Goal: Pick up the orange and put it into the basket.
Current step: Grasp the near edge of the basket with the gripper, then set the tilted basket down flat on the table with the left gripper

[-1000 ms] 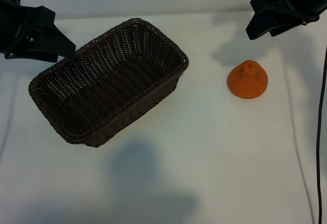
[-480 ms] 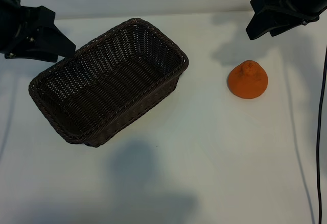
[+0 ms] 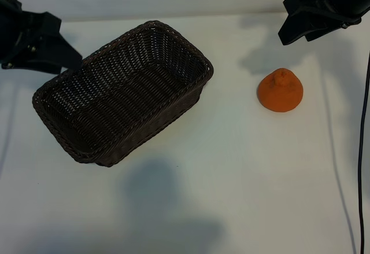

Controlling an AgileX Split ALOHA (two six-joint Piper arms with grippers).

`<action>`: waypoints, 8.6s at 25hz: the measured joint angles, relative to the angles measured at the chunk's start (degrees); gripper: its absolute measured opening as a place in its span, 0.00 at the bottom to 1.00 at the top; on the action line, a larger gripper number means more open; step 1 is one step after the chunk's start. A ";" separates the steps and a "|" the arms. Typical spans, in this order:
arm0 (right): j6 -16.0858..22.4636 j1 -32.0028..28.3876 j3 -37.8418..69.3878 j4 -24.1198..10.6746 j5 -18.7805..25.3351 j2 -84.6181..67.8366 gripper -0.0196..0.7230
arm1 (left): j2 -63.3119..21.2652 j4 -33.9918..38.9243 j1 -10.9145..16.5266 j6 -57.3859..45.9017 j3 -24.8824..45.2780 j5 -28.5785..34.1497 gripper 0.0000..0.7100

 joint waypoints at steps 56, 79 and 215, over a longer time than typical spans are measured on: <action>0.00 0.00 0.00 0.00 0.00 0.00 0.67 | -2.05 14.57 9.17 -35.83 20.16 -22.89 0.65; 0.00 0.00 0.00 0.00 0.00 0.00 0.67 | 5.79 7.23 9.17 -31.45 20.88 -28.03 0.65; 0.00 0.00 0.00 1.03 -0.27 0.00 0.67 | 39.24 6.10 -5.30 -7.45 -14.79 -9.88 0.23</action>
